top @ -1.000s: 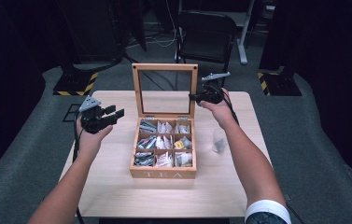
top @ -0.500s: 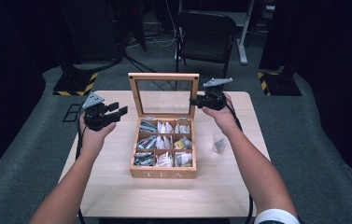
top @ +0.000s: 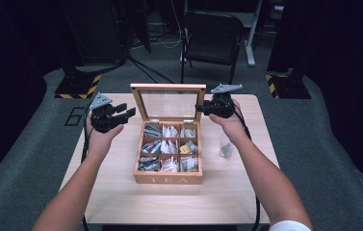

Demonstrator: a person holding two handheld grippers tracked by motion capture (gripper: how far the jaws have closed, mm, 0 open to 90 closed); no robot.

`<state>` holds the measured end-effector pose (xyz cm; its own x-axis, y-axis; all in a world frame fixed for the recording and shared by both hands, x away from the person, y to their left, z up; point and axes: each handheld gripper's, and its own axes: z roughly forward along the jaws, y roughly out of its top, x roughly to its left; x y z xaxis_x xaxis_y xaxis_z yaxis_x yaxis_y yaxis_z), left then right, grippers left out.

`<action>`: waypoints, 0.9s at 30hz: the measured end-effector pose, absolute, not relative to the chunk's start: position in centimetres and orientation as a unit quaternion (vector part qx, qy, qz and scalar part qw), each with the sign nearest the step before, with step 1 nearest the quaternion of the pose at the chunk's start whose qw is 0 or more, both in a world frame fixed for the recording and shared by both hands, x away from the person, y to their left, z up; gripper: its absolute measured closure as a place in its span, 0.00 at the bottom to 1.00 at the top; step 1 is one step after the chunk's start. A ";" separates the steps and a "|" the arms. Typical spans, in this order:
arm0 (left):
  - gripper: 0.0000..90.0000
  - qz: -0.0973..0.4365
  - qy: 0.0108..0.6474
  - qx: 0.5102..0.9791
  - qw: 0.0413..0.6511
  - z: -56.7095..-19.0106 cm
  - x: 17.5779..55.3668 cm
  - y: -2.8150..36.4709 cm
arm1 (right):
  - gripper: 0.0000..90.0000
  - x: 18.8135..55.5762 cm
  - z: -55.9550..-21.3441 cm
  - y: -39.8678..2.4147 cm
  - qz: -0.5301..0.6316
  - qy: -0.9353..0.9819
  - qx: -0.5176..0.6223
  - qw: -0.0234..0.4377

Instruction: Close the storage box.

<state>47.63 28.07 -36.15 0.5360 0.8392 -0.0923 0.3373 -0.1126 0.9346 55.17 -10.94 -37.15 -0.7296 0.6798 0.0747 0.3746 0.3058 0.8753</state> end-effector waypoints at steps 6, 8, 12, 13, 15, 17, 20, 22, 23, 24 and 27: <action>0.60 0.240 0.411 0.707 0.523 -35.9 47.7 27.6 | 0.68 54.6 -37.1 -10.9 0.485 0.796 0.324 0.160; 0.60 0.240 0.410 0.707 0.524 -35.9 47.8 27.5 | 0.67 54.4 -37.3 -11.0 0.489 0.794 0.326 0.156; 0.60 0.239 0.408 0.709 0.523 -35.8 47.9 27.2 | 0.65 54.0 -37.5 -11.0 0.493 0.793 0.324 0.152; 0.60 0.241 0.407 0.707 0.526 -35.8 47.9 27.1 | 0.65 53.9 -37.6 -11.1 0.494 0.793 0.323 0.152; 0.61 0.240 0.406 0.710 0.523 -35.8 47.9 27.0 | 0.65 53.8 -37.5 -11.0 0.491 0.796 0.320 0.152; 0.62 0.238 0.405 0.712 0.522 -35.8 48.0 26.9 | 0.64 53.7 -37.5 -11.0 0.490 0.796 0.322 0.151; 0.63 0.237 0.406 0.710 0.524 -35.9 48.0 26.7 | 0.64 53.6 -37.6 -11.0 0.491 0.797 0.318 0.152; 0.64 0.231 0.402 0.714 0.525 -35.9 48.0 26.7 | 0.63 53.4 -37.8 -11.1 0.493 0.796 0.317 0.151; 0.67 0.227 0.400 0.715 0.527 -35.9 48.0 26.7 | 0.63 53.3 -37.8 -11.1 0.494 0.795 0.318 0.150; 0.67 0.228 0.400 0.714 0.527 -35.9 47.9 26.6 | 0.63 53.3 -37.9 -11.1 0.494 0.795 0.318 0.150; 0.67 0.229 0.397 0.717 0.526 -36.0 47.8 26.6 | 0.62 53.1 -38.0 -11.1 0.496 0.795 0.314 0.153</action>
